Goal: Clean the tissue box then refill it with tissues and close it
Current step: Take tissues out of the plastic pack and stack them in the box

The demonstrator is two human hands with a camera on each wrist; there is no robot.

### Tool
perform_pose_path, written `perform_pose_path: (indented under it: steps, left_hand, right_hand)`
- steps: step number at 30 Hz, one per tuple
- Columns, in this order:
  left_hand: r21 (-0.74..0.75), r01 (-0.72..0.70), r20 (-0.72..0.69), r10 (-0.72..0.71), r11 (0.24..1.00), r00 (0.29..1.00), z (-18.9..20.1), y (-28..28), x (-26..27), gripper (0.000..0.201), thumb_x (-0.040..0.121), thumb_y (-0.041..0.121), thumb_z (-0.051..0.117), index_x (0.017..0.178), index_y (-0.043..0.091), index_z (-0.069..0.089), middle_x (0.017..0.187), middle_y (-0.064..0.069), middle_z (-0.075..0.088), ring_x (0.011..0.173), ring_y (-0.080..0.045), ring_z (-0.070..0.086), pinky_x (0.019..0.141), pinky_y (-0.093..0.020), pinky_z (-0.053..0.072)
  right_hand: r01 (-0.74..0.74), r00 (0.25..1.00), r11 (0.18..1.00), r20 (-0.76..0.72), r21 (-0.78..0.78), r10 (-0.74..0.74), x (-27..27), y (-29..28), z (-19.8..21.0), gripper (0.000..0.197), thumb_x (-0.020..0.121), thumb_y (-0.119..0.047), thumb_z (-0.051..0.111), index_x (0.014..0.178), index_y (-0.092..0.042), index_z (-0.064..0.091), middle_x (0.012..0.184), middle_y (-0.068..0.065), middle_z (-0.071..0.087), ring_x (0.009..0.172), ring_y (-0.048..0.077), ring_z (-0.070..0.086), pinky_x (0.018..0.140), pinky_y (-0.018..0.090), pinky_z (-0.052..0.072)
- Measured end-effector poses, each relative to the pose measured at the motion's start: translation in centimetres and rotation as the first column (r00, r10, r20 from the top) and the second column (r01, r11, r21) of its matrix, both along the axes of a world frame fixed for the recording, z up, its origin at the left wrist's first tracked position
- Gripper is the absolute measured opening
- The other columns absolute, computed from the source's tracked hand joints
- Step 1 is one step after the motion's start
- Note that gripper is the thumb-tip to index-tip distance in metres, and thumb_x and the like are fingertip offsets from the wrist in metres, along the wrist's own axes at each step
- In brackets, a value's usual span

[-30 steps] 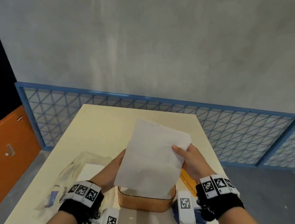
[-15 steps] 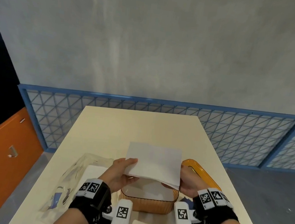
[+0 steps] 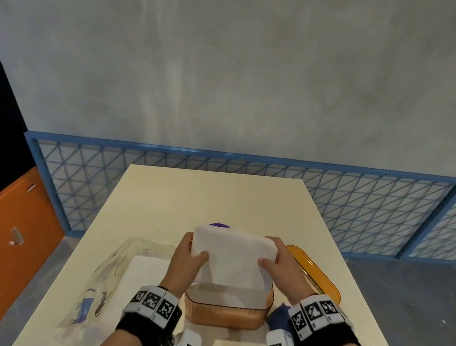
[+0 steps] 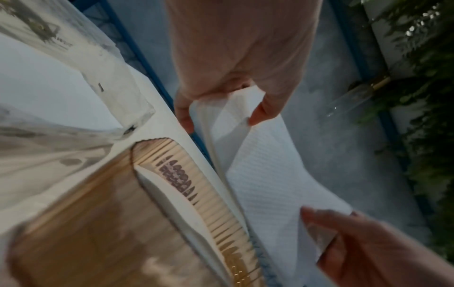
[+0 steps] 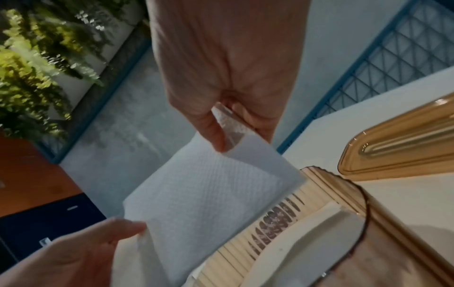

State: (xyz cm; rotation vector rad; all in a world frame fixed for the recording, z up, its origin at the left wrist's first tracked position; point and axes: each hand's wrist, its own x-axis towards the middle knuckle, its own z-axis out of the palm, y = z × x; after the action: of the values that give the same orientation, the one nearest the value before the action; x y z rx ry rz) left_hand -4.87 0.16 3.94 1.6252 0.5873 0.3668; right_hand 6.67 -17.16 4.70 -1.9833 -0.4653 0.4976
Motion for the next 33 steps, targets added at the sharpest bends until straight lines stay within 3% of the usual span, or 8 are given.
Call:
perform_pose_path:
  steps: [4, 9, 12, 17, 22, 26, 29, 33]
  left_hand:
    - [0.114, -0.028, -0.009, 0.029, 0.993, 1.000, -2.1, -0.8, -0.9, 0.029, 0.076, 0.012, 0.051, 0.103, 0.011, 0.044, 0.089, -0.003, 0.052, 0.079, -0.016, 0.052, 0.062, -0.021, 0.041]
    - [0.365, 0.086, -0.229, 0.001, 0.927, 0.973, -4.5, -1.6, -1.6, 0.008, 0.096, 0.011, 0.040, 0.099, 0.016, 0.034, 0.086, 0.000, 0.048, 0.085, -0.021, 0.049, 0.069, -0.028, 0.037]
    - [0.466, 0.074, -0.328, 0.094, 0.882, 0.940, -4.3, -1.4, -0.6, 0.004, 0.098, 0.018, 0.037, 0.101, 0.016, 0.036, 0.091, -0.001, 0.057, 0.092, -0.025, 0.055, 0.083, -0.032, 0.033]
    - [0.658, 0.335, -0.608, 0.214, 0.674, 0.765, -4.6, -0.8, 1.5, 0.024, 0.094, 0.015, 0.038, 0.116, 0.019, 0.050, 0.111, 0.000, 0.065, 0.112, -0.021, 0.053, 0.097, -0.041, 0.029]
    - [0.686, 0.489, -0.685, 0.251, 0.538, 0.684, -4.3, -1.1, 2.4, 0.036, 0.091, 0.002, 0.035, 0.121, 0.017, 0.048, 0.120, -0.001, 0.060, 0.121, -0.022, 0.043, 0.101, -0.042, 0.027]
    - [0.744, 0.468, -0.635, 0.285, 0.478, 0.718, -4.8, -1.1, 2.0, 0.038, 0.092, 0.007, 0.042, 0.129, 0.018, 0.039, 0.126, 0.000, 0.053, 0.122, -0.023, 0.042, 0.100, -0.043, 0.029]
    - [0.807, 0.464, -0.551, 0.180, 0.366, 0.815, -4.9, -1.1, 1.8, 0.052, 0.092, 0.013, 0.050, 0.139, 0.022, 0.032, 0.139, 0.000, 0.038, 0.130, -0.023, 0.036, 0.105, -0.046, 0.026]
    - [0.601, 0.752, -0.762, -0.090, 0.271, 0.642, -4.3, -0.2, 2.1, 0.050, 0.090, 0.018, 0.057, 0.135, 0.035, 0.044, 0.142, 0.000, 0.039, 0.130, -0.023, 0.043, 0.105, -0.048, 0.028]
  right_hand:
    - [0.005, 0.997, 1.000, 0.079, -0.015, -0.004, -1.1, -0.2, -1.4, 0.035, 0.086, -0.001, 0.054, 0.111, -0.024, 0.045, 0.105, 0.004, 0.056, 0.088, 0.014, 0.055, 0.066, 0.018, 0.047]
    - [0.006, 0.999, 0.979, -0.039, -0.203, -0.014, -2.1, -0.2, -4.1, 0.040, 0.091, -0.004, 0.050, 0.128, -0.016, 0.040, 0.115, 0.005, 0.054, 0.104, 0.018, 0.051, 0.090, 0.030, 0.044]
    - [0.097, 0.993, 0.979, -0.048, -0.180, -0.107, -1.2, 0.4, -3.6, 0.039, 0.091, -0.005, 0.052, 0.129, -0.008, 0.041, 0.127, 0.011, 0.054, 0.109, 0.022, 0.052, 0.088, 0.026, 0.041]
    - [0.078, 0.996, 0.881, -0.001, -0.467, -0.088, 0.1, 1.7, -3.6, 0.021, 0.090, -0.008, 0.056, 0.108, -0.004, 0.047, 0.119, 0.015, 0.057, 0.101, 0.025, 0.055, 0.073, 0.025, 0.037]
    - [0.122, 0.987, 0.813, 0.157, -0.569, -0.038, -0.3, 2.8, -5.1, 0.041, 0.091, -0.002, 0.052, 0.130, -0.003, 0.040, 0.121, 0.017, 0.058, 0.110, 0.028, 0.059, 0.082, 0.030, 0.050]
    - [0.083, 0.958, 0.792, 0.267, -0.605, 0.104, -1.2, 2.2, -5.3, 0.051, 0.090, 0.000, 0.051, 0.137, -0.007, 0.032, 0.124, 0.014, 0.056, 0.108, 0.024, 0.059, 0.084, 0.027, 0.050]
    - [0.092, 0.820, 0.780, 0.491, -0.619, 0.293, -2.3, 1.5, -4.5, 0.064, 0.088, 0.002, 0.053, 0.144, -0.012, 0.027, 0.139, 0.009, 0.040, 0.122, 0.025, 0.046, 0.089, 0.030, 0.048]
    - [-0.123, 0.757, 0.564, 0.290, -0.817, 0.586, -1.4, 1.3, -3.6, 0.054, 0.091, -0.013, 0.054, 0.141, -0.026, 0.037, 0.145, 0.003, 0.039, 0.135, 0.024, 0.037, 0.113, 0.049, 0.023]
